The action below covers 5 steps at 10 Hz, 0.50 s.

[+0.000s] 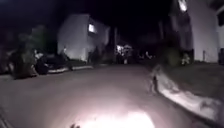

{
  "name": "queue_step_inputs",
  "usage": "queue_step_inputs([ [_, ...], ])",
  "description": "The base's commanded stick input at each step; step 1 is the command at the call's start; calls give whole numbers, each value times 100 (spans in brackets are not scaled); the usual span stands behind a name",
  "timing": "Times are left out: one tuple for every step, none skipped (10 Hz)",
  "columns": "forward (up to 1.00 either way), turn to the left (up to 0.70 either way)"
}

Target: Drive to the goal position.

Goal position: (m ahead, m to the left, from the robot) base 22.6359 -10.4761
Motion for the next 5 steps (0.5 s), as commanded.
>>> queue_step_inputs([
  [100, -15],
  [100, -27],
  [100, -27],
  [100, -27],
  [100, -27],
])
